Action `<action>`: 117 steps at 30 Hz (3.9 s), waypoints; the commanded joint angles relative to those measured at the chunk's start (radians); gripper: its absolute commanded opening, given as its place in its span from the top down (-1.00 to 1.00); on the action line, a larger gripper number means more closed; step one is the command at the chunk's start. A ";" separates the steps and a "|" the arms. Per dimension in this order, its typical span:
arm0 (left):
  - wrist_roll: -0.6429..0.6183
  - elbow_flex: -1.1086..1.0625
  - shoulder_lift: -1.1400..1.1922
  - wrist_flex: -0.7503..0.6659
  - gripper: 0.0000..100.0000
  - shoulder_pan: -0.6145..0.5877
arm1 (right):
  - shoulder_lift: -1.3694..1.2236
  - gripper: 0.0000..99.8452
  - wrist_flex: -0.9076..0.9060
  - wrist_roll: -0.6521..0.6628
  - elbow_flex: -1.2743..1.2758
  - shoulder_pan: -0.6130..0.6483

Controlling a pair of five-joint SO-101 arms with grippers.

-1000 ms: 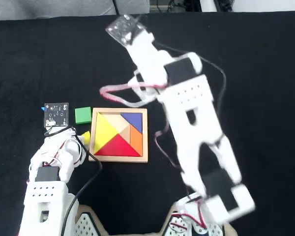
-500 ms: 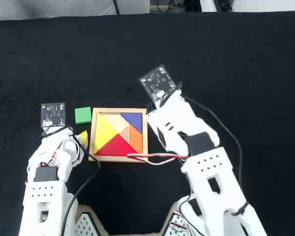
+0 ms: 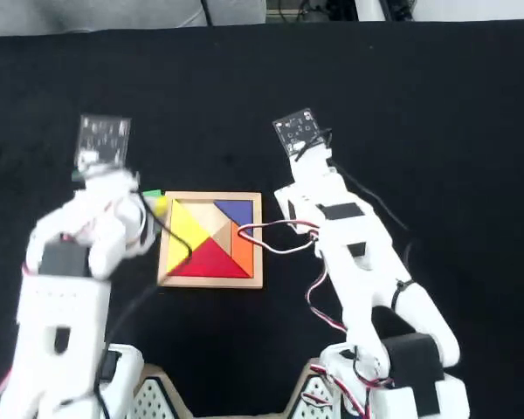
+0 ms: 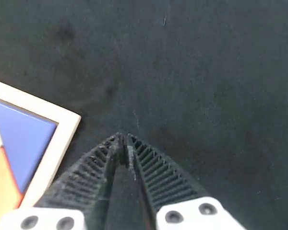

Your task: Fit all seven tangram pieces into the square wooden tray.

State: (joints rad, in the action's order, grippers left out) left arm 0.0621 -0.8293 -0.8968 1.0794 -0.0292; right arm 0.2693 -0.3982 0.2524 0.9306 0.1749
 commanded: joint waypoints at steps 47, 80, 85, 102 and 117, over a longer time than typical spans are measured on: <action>-0.124 0.745 1.257 0.091 0.42 -0.197 | 0.001 0.98 0.023 -0.002 -0.058 -0.009; -0.126 0.733 1.297 0.061 0.52 -0.159 | 0.004 0.98 0.021 -0.002 -0.058 -0.011; -0.120 0.737 1.297 0.061 0.72 -0.157 | 0.007 0.98 0.021 -0.002 -0.058 -0.012; -0.117 0.857 0.987 0.353 0.94 -0.105 | 0.001 0.98 0.029 -0.057 -0.059 -0.081; 0.411 0.871 0.896 0.439 0.94 0.228 | 0.001 0.98 0.086 -0.164 -0.058 -0.250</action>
State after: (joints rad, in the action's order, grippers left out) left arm 0.1941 -0.0207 -0.0637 1.5152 0.1458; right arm 0.2677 -0.3337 0.1005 0.9306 -0.0506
